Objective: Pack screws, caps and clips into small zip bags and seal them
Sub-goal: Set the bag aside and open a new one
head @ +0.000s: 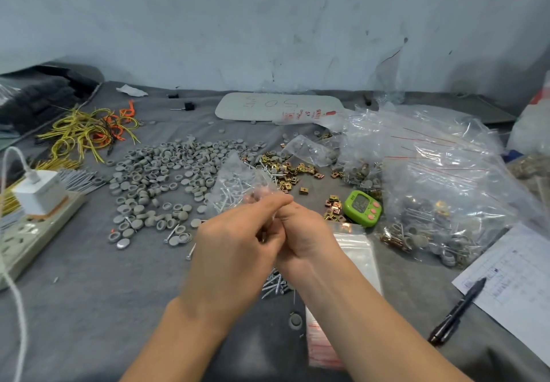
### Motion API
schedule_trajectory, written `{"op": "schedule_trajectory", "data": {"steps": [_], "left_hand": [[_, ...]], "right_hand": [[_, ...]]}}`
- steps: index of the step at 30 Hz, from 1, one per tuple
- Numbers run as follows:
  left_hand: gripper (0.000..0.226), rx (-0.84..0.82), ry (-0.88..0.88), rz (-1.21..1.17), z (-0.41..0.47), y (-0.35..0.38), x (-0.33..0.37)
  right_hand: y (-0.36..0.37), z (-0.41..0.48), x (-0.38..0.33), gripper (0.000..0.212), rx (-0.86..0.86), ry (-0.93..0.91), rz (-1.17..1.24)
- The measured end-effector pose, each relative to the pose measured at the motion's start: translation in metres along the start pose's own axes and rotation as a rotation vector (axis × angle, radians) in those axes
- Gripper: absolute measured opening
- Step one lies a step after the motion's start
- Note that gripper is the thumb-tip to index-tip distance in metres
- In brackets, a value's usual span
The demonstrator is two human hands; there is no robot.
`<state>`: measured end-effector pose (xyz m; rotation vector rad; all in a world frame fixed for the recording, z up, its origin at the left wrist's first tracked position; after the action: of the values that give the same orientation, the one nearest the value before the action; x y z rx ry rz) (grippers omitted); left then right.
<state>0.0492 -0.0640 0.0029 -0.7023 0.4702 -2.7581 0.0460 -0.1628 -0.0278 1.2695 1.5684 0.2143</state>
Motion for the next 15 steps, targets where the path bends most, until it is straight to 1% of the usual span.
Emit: {"op": "schedule_trajectory", "data": {"steps": [1, 2, 3, 5, 7, 9, 12, 15], "left_hand": [[0.042, 0.009, -0.041, -0.013, 0.0, 0.0, -0.001], [0.042, 0.019, -0.087, -0.028, 0.001, 0.0, -0.002], [0.043, 0.028, -0.129, -0.04, 0.002, -0.001, -0.005], [0.046, 0.035, -0.185, -0.045, 0.004, -0.003, -0.009], [0.051, -0.003, -0.213, -0.011, 0.005, -0.003, -0.013], [0.061, -0.069, -0.202, 0.041, 0.005, -0.001, -0.016], [0.08, -0.161, -0.08, 0.124, 0.008, 0.001, -0.022], [0.098, -0.289, 0.093, 0.296, 0.009, 0.005, -0.024]], "right_hand": [[-0.001, -0.001, 0.001, 0.012, 0.019, -0.017, -0.034], [-0.002, -0.001, 0.001, 0.016, 0.031, -0.04, -0.098], [-0.003, -0.001, 0.0, 0.024, 0.022, -0.077, -0.179], [-0.002, -0.001, -0.005, 0.048, -0.053, -0.143, -0.326], [-0.001, -0.002, -0.008, 0.057, -0.113, -0.146, -0.424], [-0.002, -0.001, -0.011, 0.055, -0.134, -0.152, -0.471], [-0.002, 0.001, -0.016, 0.03, -0.157, -0.122, -0.399], [-0.006, 0.001, -0.023, 0.031, -0.192, -0.076, -0.295]]}}
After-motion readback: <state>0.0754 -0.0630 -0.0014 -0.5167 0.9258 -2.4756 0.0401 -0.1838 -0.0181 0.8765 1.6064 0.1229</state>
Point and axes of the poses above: each hand's wrist, its own z-axis towards the middle knuckle, its own y-axis out of the palm, x = y × z, the point moved 3 cm from there along z, towards the middle knuckle, and after that the axes turned 11 degrees about x, right-handed, at the moved point
